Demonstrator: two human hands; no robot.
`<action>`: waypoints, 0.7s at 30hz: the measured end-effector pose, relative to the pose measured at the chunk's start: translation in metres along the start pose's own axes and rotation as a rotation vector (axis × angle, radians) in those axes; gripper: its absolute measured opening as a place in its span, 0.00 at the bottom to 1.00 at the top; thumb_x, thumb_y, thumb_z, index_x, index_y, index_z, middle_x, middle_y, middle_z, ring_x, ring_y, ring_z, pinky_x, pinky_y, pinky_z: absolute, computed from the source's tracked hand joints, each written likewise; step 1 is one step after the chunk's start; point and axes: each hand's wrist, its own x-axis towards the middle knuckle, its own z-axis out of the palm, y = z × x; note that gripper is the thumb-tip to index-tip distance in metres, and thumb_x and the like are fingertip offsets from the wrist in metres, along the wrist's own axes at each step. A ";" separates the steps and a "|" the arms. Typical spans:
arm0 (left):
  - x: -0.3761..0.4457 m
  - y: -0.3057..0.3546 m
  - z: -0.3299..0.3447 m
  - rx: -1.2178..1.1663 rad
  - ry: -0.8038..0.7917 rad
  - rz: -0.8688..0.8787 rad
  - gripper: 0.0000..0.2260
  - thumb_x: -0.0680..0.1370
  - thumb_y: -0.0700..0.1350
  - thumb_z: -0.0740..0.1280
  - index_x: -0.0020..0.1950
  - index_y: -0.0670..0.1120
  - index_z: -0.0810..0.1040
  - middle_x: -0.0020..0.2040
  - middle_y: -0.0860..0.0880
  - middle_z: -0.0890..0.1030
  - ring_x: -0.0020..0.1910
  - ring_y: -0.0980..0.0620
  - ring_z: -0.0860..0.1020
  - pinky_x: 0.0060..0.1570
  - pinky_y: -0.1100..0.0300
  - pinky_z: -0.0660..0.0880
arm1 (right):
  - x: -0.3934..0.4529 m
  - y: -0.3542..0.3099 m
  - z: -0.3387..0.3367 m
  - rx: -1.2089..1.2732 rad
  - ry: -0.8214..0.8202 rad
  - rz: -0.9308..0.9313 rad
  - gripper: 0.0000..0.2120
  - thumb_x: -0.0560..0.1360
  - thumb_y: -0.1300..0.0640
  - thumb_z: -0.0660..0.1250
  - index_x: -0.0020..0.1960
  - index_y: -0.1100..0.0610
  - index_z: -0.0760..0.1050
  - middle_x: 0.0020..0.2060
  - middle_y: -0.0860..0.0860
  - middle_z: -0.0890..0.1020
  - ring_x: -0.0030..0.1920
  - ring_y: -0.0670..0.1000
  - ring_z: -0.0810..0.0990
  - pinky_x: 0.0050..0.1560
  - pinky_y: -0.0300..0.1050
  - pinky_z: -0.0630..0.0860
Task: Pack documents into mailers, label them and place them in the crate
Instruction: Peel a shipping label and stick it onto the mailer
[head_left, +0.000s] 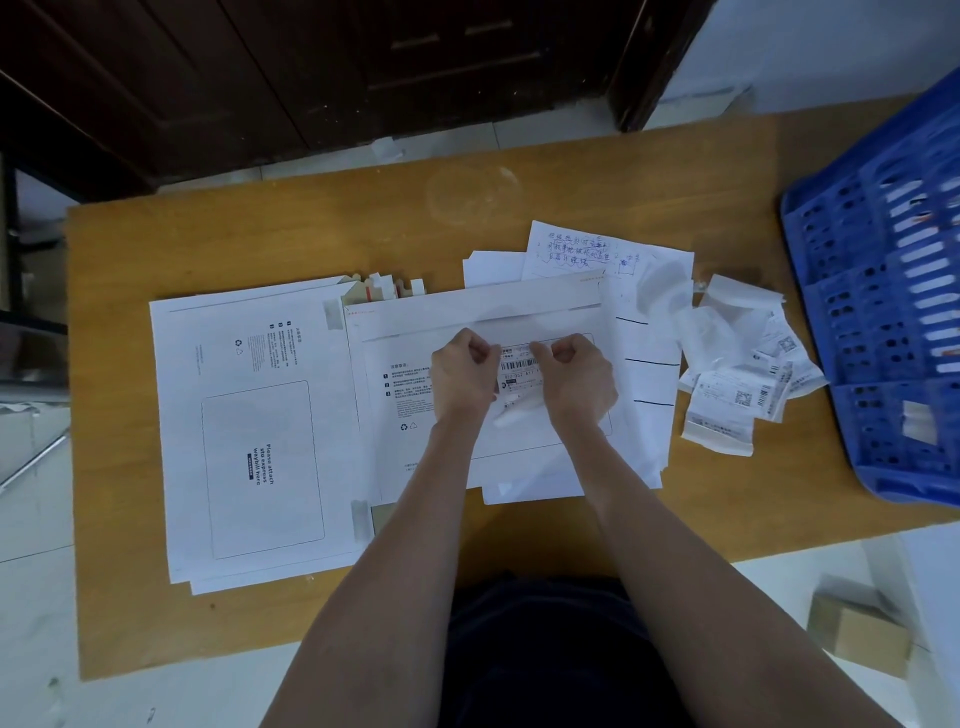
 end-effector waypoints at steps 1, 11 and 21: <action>0.001 0.000 0.000 0.004 0.001 -0.009 0.06 0.78 0.42 0.66 0.41 0.44 0.75 0.33 0.54 0.77 0.24 0.57 0.78 0.20 0.68 0.72 | 0.001 0.000 0.000 0.000 0.001 -0.006 0.11 0.73 0.44 0.67 0.43 0.52 0.77 0.36 0.42 0.79 0.37 0.47 0.77 0.38 0.41 0.70; 0.004 -0.001 0.003 0.007 0.013 -0.032 0.07 0.77 0.42 0.67 0.40 0.44 0.74 0.33 0.48 0.80 0.25 0.53 0.80 0.23 0.62 0.77 | 0.007 0.001 0.002 -0.025 -0.009 -0.013 0.11 0.73 0.43 0.67 0.43 0.51 0.76 0.38 0.44 0.82 0.38 0.47 0.77 0.40 0.41 0.71; 0.008 -0.001 0.006 0.067 0.015 -0.043 0.07 0.78 0.43 0.67 0.40 0.44 0.74 0.34 0.46 0.81 0.25 0.52 0.80 0.28 0.58 0.80 | 0.011 0.002 0.004 -0.080 -0.028 -0.006 0.11 0.73 0.43 0.67 0.44 0.51 0.76 0.39 0.45 0.81 0.39 0.48 0.76 0.38 0.41 0.66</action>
